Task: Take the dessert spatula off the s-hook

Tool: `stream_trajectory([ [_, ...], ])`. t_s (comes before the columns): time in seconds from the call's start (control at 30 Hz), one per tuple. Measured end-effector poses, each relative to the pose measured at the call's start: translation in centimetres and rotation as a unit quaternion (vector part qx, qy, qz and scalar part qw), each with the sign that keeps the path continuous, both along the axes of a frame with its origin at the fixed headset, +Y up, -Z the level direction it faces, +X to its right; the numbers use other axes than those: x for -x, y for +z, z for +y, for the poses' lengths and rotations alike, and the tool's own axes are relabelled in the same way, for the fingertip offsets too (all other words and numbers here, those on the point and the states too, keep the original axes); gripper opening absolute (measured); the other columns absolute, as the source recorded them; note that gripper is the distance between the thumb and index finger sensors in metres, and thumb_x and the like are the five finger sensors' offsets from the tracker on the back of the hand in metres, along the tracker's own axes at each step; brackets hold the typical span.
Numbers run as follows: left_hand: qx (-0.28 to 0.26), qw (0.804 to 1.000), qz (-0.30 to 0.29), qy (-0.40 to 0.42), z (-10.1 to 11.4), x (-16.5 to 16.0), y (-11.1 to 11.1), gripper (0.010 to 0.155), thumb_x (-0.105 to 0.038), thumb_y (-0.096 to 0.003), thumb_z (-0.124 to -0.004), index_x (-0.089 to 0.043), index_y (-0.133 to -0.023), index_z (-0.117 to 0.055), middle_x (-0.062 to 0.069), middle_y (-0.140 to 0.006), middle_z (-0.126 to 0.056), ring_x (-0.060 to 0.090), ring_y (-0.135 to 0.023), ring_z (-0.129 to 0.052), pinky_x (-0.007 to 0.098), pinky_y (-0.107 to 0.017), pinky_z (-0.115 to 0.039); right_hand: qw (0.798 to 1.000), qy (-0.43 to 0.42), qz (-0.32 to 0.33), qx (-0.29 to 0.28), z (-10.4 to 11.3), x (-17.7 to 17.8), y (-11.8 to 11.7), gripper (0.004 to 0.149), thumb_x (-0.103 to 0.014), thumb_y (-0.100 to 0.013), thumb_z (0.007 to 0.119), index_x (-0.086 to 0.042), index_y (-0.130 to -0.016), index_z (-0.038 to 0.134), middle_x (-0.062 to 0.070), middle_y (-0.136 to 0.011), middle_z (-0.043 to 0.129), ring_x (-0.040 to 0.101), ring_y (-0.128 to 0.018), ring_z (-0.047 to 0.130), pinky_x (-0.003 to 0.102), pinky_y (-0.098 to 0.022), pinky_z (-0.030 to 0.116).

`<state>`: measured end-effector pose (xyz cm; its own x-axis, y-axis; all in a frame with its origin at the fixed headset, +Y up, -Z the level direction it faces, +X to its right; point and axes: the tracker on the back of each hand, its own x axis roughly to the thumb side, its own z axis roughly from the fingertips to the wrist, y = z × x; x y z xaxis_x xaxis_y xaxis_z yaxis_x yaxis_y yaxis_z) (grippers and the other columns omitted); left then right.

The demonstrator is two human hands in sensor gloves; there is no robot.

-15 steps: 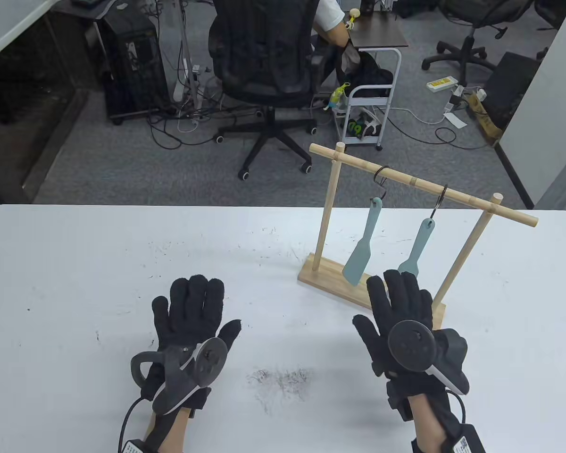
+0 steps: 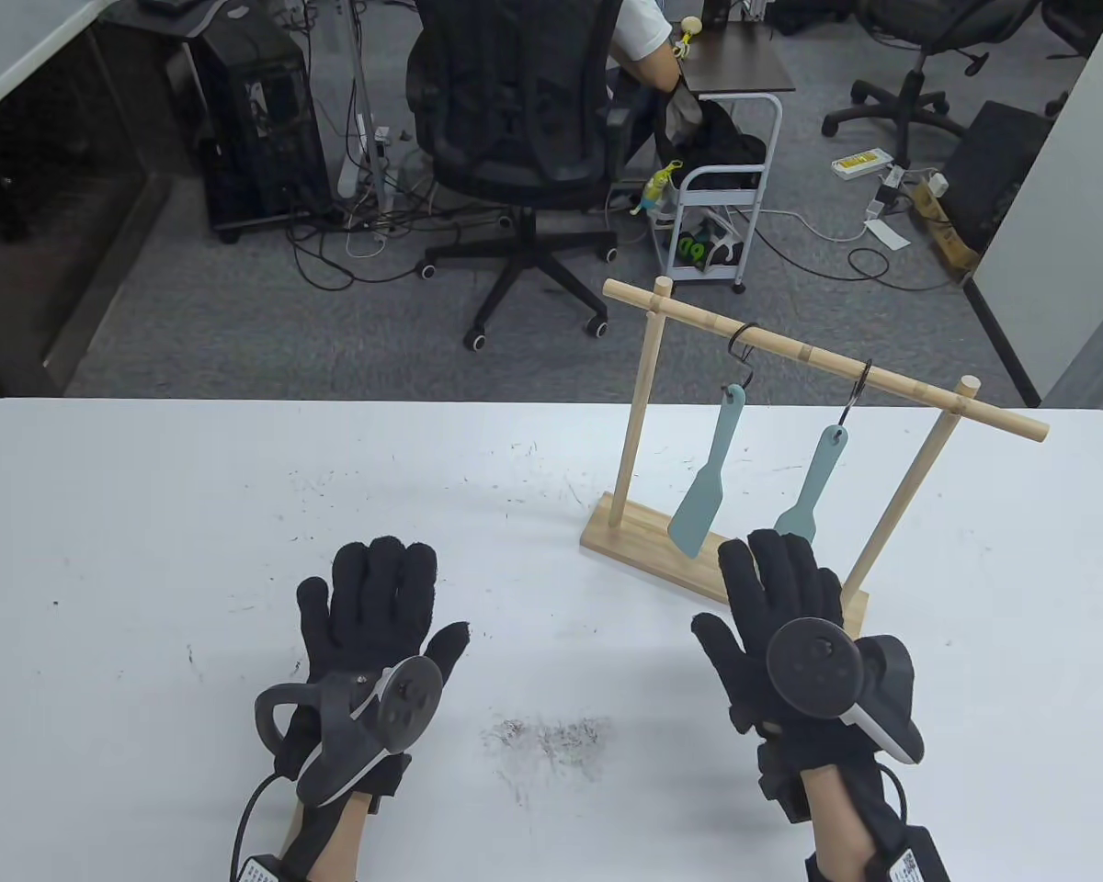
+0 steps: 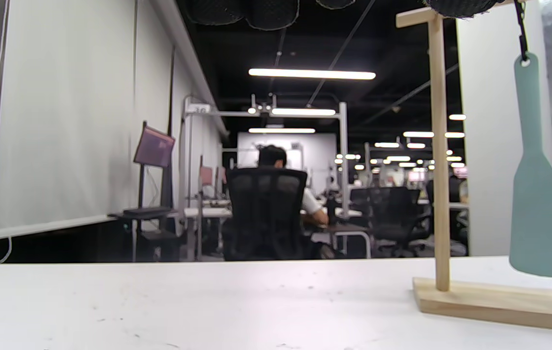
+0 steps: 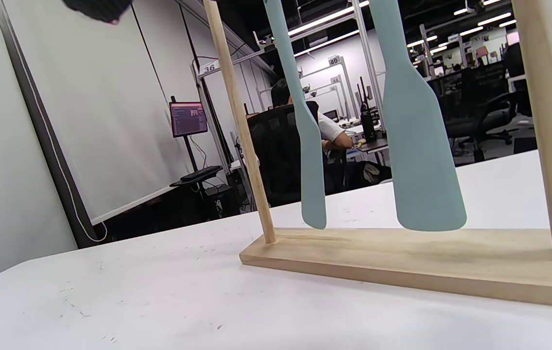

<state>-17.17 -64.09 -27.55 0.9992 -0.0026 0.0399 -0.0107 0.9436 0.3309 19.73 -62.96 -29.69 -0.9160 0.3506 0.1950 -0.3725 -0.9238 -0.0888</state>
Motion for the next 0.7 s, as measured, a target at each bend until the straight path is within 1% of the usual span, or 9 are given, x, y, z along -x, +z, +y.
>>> stream_trajectory([
  [0.1, 0.002, 1.0, -0.001, -0.004, 0.0, -0.2, 0.0, 0.082, -0.071, -0.0526, -0.056, -0.035, -0.122, -0.032, 0.004, -0.131, -0.043, 0.037, -0.122, -0.044, 0.067, -0.085, -0.041, 1.0, -0.013, -0.004, -0.004, 0.2, -0.5, 0.0, 0.075, -0.059, -0.046, 0.069, -0.027, -0.11, 0.046, 0.009, -0.118, 0.04, 0.042, -0.108, 0.04, 0.062, -0.075, 0.038],
  [0.2, 0.001, 1.0, -0.004, -0.005, 0.0, -0.3, 0.1, 0.082, -0.071, -0.0527, -0.056, -0.035, -0.122, -0.032, 0.004, -0.131, -0.043, 0.037, -0.122, -0.044, 0.067, -0.085, -0.042, 0.999, -0.032, -0.009, -0.013, 0.6, -1.1, 0.1, 0.077, -0.059, -0.046, 0.07, -0.026, -0.11, 0.042, 0.01, -0.118, 0.04, 0.041, -0.108, 0.043, 0.06, -0.075, 0.041],
  [0.3, 0.001, 1.0, -0.007, -0.004, 0.0, -0.3, 0.0, 0.082, -0.071, -0.0526, -0.056, -0.035, -0.122, -0.032, 0.004, -0.131, -0.043, 0.037, -0.122, -0.044, 0.067, -0.085, -0.042, 0.996, -0.084, -0.025, -0.021, 0.9, -2.6, -0.2, 0.08, -0.059, -0.046, 0.07, -0.024, -0.11, 0.037, 0.011, -0.117, 0.039, 0.041, -0.106, 0.046, 0.059, -0.075, 0.044],
  [0.4, 0.003, 1.0, -0.006, -0.005, 0.0, -0.3, 0.0, 0.082, -0.071, -0.0526, -0.057, -0.035, -0.122, -0.032, 0.004, -0.131, -0.044, 0.037, -0.122, -0.044, 0.067, -0.085, -0.042, 0.988, -0.144, -0.05, -0.016, 0.7, -4.5, -1.1, 0.083, -0.057, -0.047, 0.073, -0.023, -0.109, 0.032, 0.013, -0.117, 0.036, 0.041, -0.106, 0.045, 0.058, -0.075, 0.043],
  [0.47, 0.003, 1.0, -0.005, -0.006, 0.0, -0.2, 0.1, 0.082, -0.071, -0.0526, -0.056, -0.035, -0.122, -0.033, 0.004, -0.131, -0.044, 0.037, -0.122, -0.044, 0.067, -0.085, -0.042, 0.987, -0.14, -0.074, -0.013, 0.7, -5.5, -2.1, 0.085, -0.057, -0.046, 0.074, -0.023, -0.109, 0.028, 0.012, -0.116, 0.034, 0.04, -0.106, 0.044, 0.057, -0.076, 0.043],
  [0.5, 0.002, 1.0, -0.004, -0.003, 0.1, -0.1, 0.1, 0.081, -0.071, -0.0527, -0.056, -0.035, -0.122, -0.033, 0.004, -0.131, -0.044, 0.037, -0.122, -0.044, 0.067, -0.085, -0.042, 0.986, -0.147, -0.081, -0.001, 0.7, -6.1, -2.8, 0.087, -0.057, -0.046, 0.074, -0.022, -0.108, 0.024, 0.012, -0.116, 0.032, 0.04, -0.106, 0.043, 0.057, -0.076, 0.042],
  [0.57, 0.001, 1.0, -0.004, 0.002, 0.2, 0.1, 0.1, 0.081, -0.071, -0.0527, -0.056, -0.035, -0.122, -0.033, 0.004, -0.131, -0.044, 0.037, -0.122, -0.045, 0.067, -0.085, -0.042, 0.979, -0.187, -0.075, 0.018, 0.5, -6.8, -3.7, 0.089, -0.057, -0.047, 0.074, -0.021, -0.107, 0.018, 0.012, -0.116, 0.027, 0.04, -0.106, 0.039, 0.056, -0.076, 0.04],
  [0.63, -0.002, 1.0, -0.003, 0.004, 0.3, 0.1, 0.2, 0.081, -0.071, -0.0526, -0.057, -0.035, -0.122, -0.033, 0.004, -0.131, -0.044, 0.037, -0.122, -0.045, 0.067, -0.085, -0.042, 0.961, -0.266, -0.063, 0.038, 0.1, -7.5, -5.1, 0.091, -0.055, -0.047, 0.075, -0.021, -0.106, 0.015, 0.013, -0.115, 0.024, 0.04, -0.106, 0.038, 0.056, -0.076, 0.039],
  [0.7, -0.003, 1.0, -0.002, 0.004, 0.3, 0.2, 0.2, 0.081, -0.071, -0.0527, -0.057, -0.035, -0.122, -0.033, 0.004, -0.131, -0.044, 0.037, -0.122, -0.045, 0.067, -0.085, -0.042, 0.946, -0.312, -0.062, 0.055, -0.3, -7.9, -6.1, 0.092, -0.054, -0.047, 0.075, -0.02, -0.105, 0.012, 0.013, -0.114, 0.021, 0.04, -0.106, 0.036, 0.056, -0.076, 0.038],
])
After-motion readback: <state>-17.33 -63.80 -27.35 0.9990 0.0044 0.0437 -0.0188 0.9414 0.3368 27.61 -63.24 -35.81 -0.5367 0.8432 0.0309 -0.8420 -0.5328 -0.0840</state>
